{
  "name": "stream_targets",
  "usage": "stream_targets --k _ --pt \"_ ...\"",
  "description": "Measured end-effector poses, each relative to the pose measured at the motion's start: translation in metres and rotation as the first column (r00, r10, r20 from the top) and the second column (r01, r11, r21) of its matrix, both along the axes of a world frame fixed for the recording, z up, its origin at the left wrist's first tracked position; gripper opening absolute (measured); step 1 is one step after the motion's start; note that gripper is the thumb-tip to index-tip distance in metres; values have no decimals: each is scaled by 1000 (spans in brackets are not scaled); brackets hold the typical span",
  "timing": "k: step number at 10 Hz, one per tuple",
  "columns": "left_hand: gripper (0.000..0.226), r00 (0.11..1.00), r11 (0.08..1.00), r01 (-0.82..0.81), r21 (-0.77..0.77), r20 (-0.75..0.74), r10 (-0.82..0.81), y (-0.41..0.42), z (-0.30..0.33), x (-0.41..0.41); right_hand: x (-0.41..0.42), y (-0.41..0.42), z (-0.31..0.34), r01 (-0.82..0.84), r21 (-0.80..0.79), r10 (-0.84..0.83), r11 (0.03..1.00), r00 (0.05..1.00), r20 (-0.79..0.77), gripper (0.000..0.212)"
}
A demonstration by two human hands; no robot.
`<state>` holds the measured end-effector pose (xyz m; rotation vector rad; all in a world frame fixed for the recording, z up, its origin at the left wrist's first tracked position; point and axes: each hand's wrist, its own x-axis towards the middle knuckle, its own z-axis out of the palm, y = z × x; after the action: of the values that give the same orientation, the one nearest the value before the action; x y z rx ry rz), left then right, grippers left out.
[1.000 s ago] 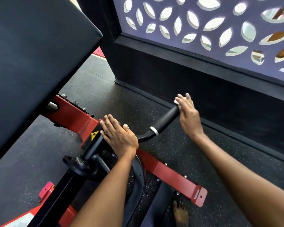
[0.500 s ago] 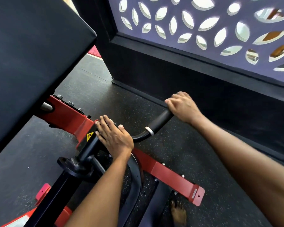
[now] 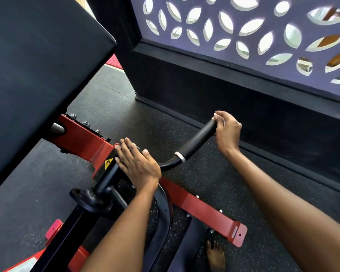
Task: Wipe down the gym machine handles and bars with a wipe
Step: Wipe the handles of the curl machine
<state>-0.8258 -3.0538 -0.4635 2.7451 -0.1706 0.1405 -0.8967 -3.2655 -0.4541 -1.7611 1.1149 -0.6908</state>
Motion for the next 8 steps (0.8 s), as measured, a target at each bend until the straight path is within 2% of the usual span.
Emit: stream_targets --k 1,2,3,4,5,6,7,8 --pt "66 1000 1000 1 8 1 -1 0 0 0 5 -15 0 -145 139 152 980 988 -40 23" --pt "67 1000 1000 0 17 -9 0 0 0 0 18 -28 -7 -28 553 68 832 996 -52 37" --pt "65 1000 1000 4 9 -9 -4 0 1 -1 20 -15 -5 81 786 -221 613 973 72 39" --pt "61 1000 1000 1 10 -14 -1 0 1 -1 23 29 16 66 916 -427 397 896 121 56" --pt "61 1000 1000 -2 7 -12 2 0 2 -1 21 93 22 33 935 -451 352 881 139 56" --pt "61 1000 1000 -4 7 -12 4 0 2 -1 -8 134 25 4 927 -371 376 917 147 31" --pt "61 1000 1000 -2 5 -8 2 -1 2 -1 -35 109 30 155 678 -339 719 929 147 27" --pt "61 1000 1000 -3 4 -10 3 -1 1 -1 -39 46 26 182 90 -195 979 965 175 31"
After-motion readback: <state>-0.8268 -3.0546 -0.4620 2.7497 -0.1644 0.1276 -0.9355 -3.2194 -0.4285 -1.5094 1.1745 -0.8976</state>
